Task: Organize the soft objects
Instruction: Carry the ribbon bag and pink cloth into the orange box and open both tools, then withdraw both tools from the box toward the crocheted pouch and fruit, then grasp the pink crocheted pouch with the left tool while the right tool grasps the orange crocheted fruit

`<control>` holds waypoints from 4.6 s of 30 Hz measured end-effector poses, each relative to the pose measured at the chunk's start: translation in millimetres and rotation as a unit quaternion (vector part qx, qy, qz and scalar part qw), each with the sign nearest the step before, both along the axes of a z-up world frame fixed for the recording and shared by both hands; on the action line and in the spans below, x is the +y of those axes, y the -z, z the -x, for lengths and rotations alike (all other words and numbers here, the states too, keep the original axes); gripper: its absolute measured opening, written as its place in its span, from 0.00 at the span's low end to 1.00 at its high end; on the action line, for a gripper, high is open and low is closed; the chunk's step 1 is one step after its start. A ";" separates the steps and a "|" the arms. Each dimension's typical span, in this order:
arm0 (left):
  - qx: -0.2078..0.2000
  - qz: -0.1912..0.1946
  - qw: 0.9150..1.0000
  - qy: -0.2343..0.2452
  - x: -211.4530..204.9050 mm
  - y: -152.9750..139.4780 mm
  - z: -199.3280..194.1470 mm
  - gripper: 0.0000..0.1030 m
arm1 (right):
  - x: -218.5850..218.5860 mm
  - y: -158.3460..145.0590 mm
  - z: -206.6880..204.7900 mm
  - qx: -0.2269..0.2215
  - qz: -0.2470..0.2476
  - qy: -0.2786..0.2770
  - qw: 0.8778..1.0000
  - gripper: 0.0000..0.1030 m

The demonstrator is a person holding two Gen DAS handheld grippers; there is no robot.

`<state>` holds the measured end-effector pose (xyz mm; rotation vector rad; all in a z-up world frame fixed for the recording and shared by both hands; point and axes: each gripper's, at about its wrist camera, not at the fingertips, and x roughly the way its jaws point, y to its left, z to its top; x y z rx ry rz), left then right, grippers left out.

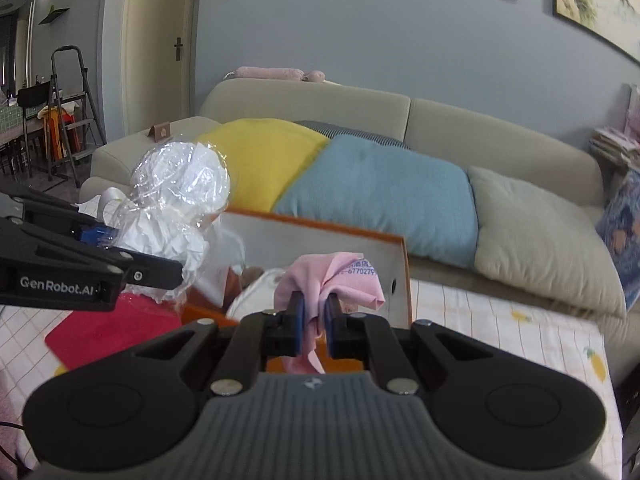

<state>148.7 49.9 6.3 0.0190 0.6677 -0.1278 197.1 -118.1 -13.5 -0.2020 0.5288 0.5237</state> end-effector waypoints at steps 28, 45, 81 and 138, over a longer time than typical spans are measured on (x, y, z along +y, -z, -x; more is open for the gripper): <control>0.104 -0.006 0.994 0.018 24.5 79.3 -128.9 0.36 | 80.1 79.9 -145.9 0.065 0.149 -0.020 0.986 0.09; 0.089 -0.014 0.996 -0.001 24.2 70.9 -126.2 0.67 | 73.2 78.7 -141.9 0.067 0.148 -0.030 0.986 0.55; 0.030 0.039 0.999 0.013 -26.4 29.0 28.0 0.69 | -43.9 41.6 50.9 0.056 0.007 0.065 0.996 0.69; 0.195 0.131 0.972 -0.008 -113.6 161.1 -31.9 0.79 | -121.4 162.9 14.3 0.149 0.003 0.217 0.965 0.49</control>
